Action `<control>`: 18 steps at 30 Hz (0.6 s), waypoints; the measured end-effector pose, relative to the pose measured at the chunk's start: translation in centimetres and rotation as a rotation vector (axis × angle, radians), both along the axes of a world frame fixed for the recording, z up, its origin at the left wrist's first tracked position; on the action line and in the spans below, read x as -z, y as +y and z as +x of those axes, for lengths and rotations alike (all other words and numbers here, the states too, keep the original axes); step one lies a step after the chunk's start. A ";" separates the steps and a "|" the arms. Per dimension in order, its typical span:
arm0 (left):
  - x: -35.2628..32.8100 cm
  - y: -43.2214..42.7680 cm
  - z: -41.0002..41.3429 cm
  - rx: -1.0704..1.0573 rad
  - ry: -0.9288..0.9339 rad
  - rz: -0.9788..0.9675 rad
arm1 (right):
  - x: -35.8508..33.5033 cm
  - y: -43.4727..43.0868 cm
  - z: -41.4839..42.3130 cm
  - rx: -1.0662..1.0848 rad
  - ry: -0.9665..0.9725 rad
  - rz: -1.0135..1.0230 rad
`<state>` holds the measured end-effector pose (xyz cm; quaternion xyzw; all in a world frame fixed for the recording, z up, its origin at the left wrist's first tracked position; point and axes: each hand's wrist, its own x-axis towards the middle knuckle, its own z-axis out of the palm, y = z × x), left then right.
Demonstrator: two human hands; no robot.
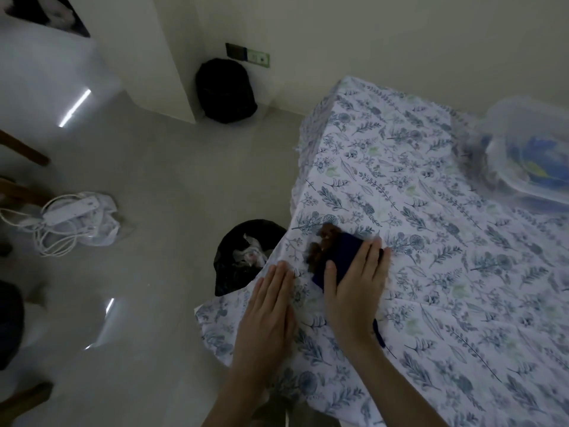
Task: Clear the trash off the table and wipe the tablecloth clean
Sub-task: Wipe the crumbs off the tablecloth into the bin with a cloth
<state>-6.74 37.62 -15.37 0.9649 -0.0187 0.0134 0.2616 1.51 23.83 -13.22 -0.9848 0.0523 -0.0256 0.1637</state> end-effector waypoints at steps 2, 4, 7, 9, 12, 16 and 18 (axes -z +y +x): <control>0.1 0.0 0.4 -0.010 -0.008 0.030 | -0.1 1.5 1.4 -0.082 -0.014 -0.009; 0.0 -0.2 0.4 -0.020 -0.010 0.049 | -0.2 2.8 2.8 -0.176 -0.030 -0.007; 0.0 -0.4 0.2 -0.033 -0.018 0.056 | -0.2 4.0 4.6 -0.277 -0.029 -0.007; 0.1 -0.3 0.2 -0.040 -0.024 0.063 | -0.1 3.9 5.2 -0.333 -0.019 -0.008; 0.0 -0.5 0.0 -0.042 -0.015 0.061 | -0.1 1.9 5.4 -0.439 -0.010 0.003; -0.3 -1.1 0.9 -0.082 0.008 0.066 | -0.3 -2.9 4.9 -0.514 0.014 0.010; -0.3 -1.5 1.8 -0.108 0.015 0.062 | -0.4 -5.6 4.6 -0.494 0.025 -0.003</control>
